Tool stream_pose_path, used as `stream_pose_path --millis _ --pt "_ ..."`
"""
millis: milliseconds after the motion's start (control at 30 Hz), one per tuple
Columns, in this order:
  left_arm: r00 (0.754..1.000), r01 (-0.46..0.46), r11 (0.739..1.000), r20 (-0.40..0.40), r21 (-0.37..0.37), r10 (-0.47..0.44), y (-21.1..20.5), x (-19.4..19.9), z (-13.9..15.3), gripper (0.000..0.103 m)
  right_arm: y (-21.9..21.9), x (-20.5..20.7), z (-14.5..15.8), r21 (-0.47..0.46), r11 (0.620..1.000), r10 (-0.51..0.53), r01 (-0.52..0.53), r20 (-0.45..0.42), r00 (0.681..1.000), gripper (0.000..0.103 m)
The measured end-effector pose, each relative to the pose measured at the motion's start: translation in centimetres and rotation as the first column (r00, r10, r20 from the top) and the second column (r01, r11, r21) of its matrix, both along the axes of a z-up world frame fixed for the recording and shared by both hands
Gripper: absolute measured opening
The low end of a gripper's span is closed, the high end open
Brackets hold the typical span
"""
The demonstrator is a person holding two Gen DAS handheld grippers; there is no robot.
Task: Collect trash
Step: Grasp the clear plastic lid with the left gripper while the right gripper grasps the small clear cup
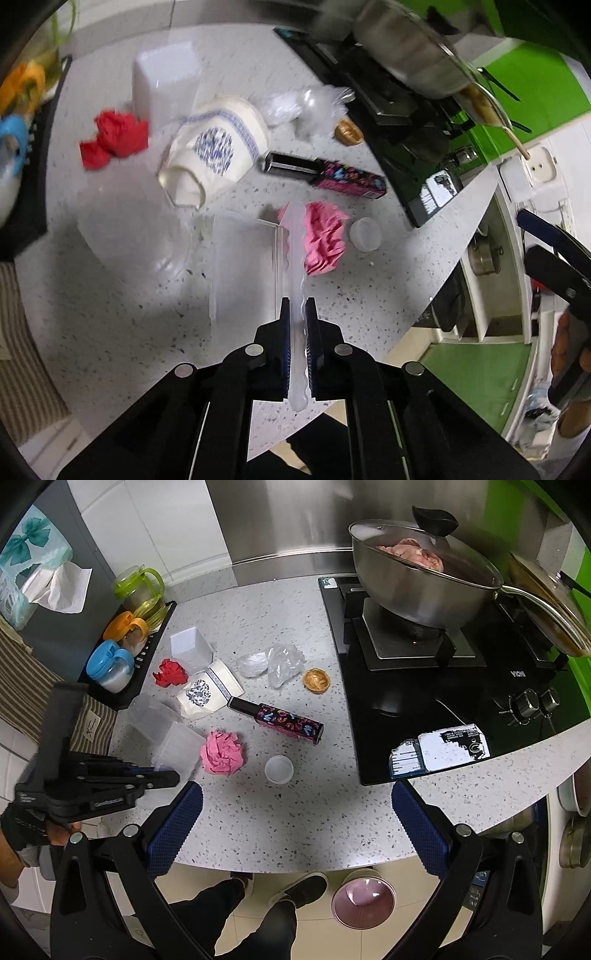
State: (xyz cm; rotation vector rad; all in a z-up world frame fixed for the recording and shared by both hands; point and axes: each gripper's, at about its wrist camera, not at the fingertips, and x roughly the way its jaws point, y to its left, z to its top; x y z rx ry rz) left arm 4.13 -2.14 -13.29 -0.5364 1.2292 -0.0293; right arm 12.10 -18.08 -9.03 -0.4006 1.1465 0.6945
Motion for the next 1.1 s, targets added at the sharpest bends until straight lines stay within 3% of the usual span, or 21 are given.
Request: stream_pose_path --millis 267,500,867,900,967,1100 --pt "0.996 0.028 0.996 0.087 0.087 -0.036 0.1 -0.2 4.5 0.007 1.5 0.0 -1.5 -0.013 1.000 0.023 -0.023 -0.011 1.000 0.100" --pt "0.987 0.028 0.988 0.151 0.152 -0.052 0.6 -0.1 7.6 0.007 3.3 0.4 -4.5 -0.079 0.995 0.067 -0.068 -0.015 0.998 0.100" --pt "0.987 -0.014 0.987 0.163 0.159 -0.012 1.7 -1.0 8.0 0.007 5.7 1.3 -10.5 -0.182 0.976 0.103 -0.119 -0.092 0.990 0.099" --pt "0.987 -0.019 0.987 0.161 0.158 -0.006 1.9 -1.1 7.9 0.007 5.8 1.3 -10.8 -0.186 0.975 0.108 -0.124 -0.093 0.990 0.097" --pt "0.988 -0.028 0.987 0.156 0.155 0.003 2.1 -1.3 7.7 0.007 6.2 1.3 -11.3 -0.201 0.970 0.116 -0.134 -0.098 0.988 0.077" --pt "0.989 -0.044 0.988 0.145 0.147 0.022 2.6 -1.8 7.3 0.007 6.7 1.3 -12.2 -0.213 0.965 0.132 -0.153 -0.112 0.985 0.058"
